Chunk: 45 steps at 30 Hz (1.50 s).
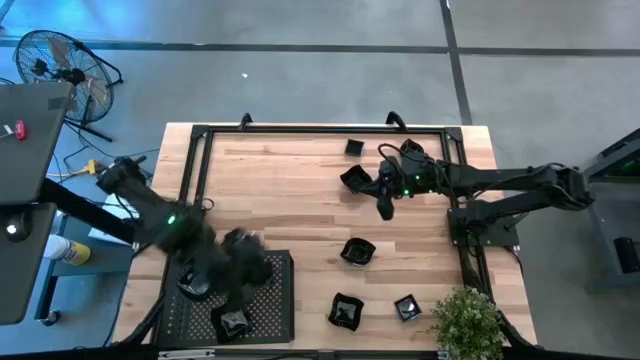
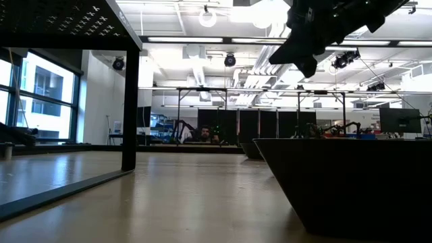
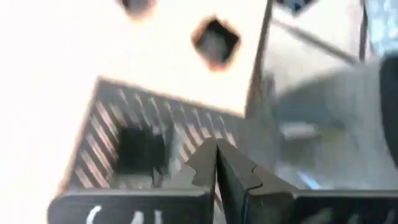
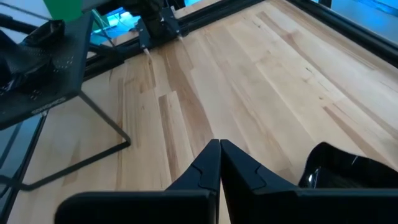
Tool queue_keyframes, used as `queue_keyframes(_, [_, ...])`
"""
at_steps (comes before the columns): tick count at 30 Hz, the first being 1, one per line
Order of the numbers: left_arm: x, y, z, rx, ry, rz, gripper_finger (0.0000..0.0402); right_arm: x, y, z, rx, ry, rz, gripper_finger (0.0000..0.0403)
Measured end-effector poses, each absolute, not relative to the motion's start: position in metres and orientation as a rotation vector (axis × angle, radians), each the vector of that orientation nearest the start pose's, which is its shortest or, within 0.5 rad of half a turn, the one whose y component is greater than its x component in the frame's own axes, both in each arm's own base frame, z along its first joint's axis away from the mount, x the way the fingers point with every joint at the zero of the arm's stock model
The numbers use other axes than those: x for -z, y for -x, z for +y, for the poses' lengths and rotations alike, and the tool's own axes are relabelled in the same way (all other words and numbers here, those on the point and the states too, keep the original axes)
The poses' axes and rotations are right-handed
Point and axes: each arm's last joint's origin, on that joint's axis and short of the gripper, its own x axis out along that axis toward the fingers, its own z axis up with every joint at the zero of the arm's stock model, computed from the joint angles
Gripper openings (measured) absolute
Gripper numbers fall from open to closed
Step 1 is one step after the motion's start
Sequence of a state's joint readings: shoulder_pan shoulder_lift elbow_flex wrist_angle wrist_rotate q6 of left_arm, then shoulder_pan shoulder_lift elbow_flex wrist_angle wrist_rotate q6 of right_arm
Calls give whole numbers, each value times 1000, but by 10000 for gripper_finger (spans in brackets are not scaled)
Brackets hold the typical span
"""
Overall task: Pick & Place Mini shaped plates
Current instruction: Stack the distorted square plate on top of the distorted square plate on the shelf
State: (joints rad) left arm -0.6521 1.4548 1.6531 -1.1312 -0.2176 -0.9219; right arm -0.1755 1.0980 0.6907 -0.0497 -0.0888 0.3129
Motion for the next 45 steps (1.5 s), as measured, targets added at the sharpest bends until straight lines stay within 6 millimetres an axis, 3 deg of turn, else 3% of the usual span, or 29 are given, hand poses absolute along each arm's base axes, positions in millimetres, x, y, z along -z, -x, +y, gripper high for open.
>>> queue_keyframes(5, [-396, -255, -127, -20, 315, 800, 2, -257, -221, -31, 151, -362, 475, 2])
queue_keyframes(13, [-346, -306, -69, 65, 301, 678, 1, -270, -195, -17, 226, -385, 475, 1])
queue_keyframes(20, [-326, -330, 6, 66, 387, 508, 0, -277, -180, -9, 261, -424, 455, 1])
queue_keyframes(24, [-307, -336, 32, 8, 451, 534, 0, -272, -177, -8, 321, -486, 488, 2])
queue_keyframes(30, [-294, -334, 36, -49, 464, 513, 0, -247, -192, -33, 558, -669, 588, 15])
queue_keyframes(36, [-286, -333, 35, -58, 546, 333, 0, -209, -212, -78, 698, -695, 728, 83])
queue_keyframes(41, [-294, -326, 35, -105, 572, 273, 0, -178, -225, -109, 673, -744, 799, 137])
queue_keyframes(45, [-300, -321, 35, -104, 571, 257, 0, -157, -233, -123, 661, -765, 823, 147])
